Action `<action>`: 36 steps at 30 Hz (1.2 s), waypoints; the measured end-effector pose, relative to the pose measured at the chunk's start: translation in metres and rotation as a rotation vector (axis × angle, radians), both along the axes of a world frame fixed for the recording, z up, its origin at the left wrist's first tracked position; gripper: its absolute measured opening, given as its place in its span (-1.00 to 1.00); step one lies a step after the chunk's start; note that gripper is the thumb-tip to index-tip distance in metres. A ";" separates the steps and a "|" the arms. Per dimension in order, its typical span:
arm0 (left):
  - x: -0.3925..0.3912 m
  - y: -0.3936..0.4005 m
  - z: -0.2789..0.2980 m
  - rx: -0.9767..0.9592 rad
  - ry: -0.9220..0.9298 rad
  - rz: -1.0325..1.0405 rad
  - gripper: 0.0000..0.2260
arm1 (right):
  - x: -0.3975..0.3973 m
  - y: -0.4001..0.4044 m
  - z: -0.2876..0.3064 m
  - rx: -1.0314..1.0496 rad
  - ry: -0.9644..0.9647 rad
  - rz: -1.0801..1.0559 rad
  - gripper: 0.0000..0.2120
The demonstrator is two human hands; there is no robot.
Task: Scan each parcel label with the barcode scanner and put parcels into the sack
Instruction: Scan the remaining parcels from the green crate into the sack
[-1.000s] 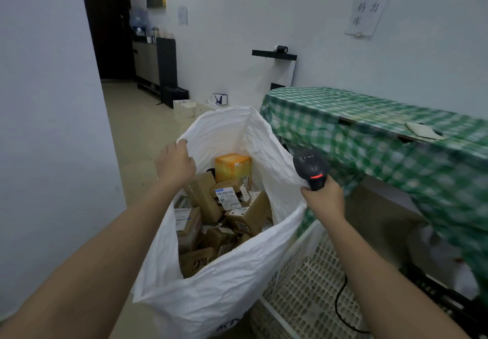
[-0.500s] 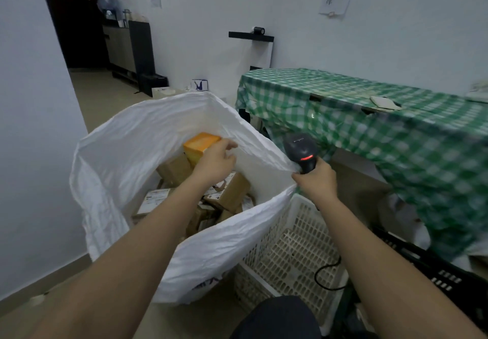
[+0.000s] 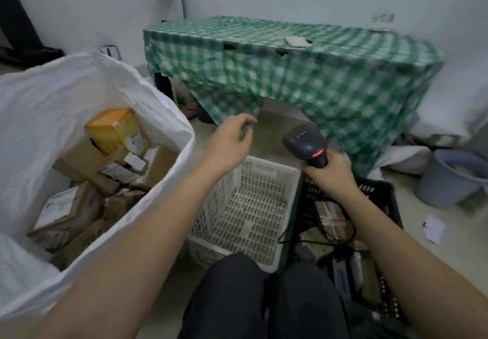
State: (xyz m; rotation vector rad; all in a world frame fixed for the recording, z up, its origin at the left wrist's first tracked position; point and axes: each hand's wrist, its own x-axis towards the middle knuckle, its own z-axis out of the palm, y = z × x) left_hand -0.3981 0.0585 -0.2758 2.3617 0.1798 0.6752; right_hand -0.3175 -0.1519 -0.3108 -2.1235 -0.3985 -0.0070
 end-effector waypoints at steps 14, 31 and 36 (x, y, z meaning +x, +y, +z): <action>0.162 -0.128 -0.173 -0.119 0.474 -0.273 -0.77 | 0.080 -0.122 -0.150 0.068 0.276 -0.418 -0.91; 0.213 -0.211 -0.321 -0.126 0.745 -0.565 -0.76 | 0.104 -0.192 -0.246 0.000 0.366 -0.689 -0.84; 0.207 -0.256 -0.344 -0.026 0.781 -0.713 -0.69 | 0.091 -0.211 -0.261 -0.010 0.372 -0.751 -0.82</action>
